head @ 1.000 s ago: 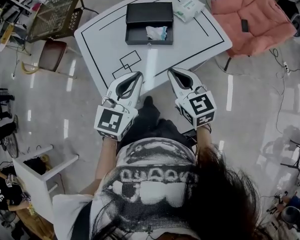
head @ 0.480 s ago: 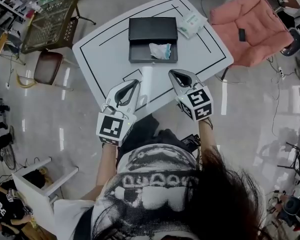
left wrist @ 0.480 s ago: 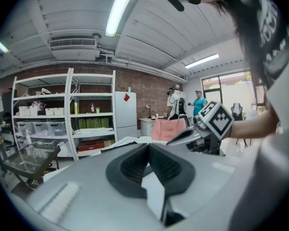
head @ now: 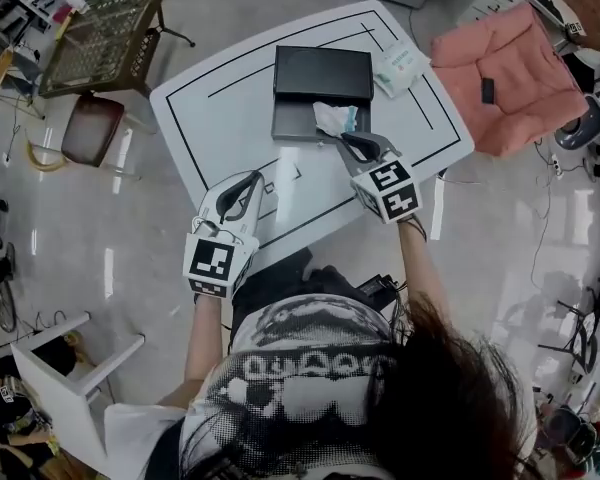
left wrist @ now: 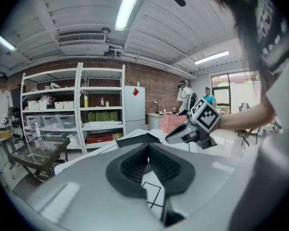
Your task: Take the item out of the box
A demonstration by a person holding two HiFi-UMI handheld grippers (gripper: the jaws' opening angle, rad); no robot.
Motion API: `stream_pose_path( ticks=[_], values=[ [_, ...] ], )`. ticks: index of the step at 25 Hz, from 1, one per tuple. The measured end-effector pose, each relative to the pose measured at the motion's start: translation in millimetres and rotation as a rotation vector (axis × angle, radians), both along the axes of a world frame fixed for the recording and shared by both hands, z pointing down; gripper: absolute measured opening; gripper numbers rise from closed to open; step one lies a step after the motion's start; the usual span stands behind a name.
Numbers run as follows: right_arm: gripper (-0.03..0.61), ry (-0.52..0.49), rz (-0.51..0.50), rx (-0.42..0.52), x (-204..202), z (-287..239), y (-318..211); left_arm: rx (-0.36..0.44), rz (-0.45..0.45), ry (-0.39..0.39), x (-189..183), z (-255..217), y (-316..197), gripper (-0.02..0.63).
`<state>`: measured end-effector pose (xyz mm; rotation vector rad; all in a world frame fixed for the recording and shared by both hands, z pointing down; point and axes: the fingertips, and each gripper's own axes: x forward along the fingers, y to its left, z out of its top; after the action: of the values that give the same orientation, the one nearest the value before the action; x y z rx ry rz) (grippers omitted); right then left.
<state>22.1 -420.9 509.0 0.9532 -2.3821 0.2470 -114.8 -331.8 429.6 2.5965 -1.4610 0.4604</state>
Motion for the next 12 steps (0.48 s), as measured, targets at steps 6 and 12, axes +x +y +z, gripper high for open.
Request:
stream_pose_path(
  ticks=[6, 12],
  values=[
    [0.096, 0.121, -0.024, -0.074, -10, 40, -43, -0.007, -0.037, 0.004, -30, 7, -10, 0.000],
    [0.147, 0.251, -0.025, -0.189, -7, 86, -79, -0.019, -0.074, 0.006, -56, 14, -16, 0.000]
  ],
)
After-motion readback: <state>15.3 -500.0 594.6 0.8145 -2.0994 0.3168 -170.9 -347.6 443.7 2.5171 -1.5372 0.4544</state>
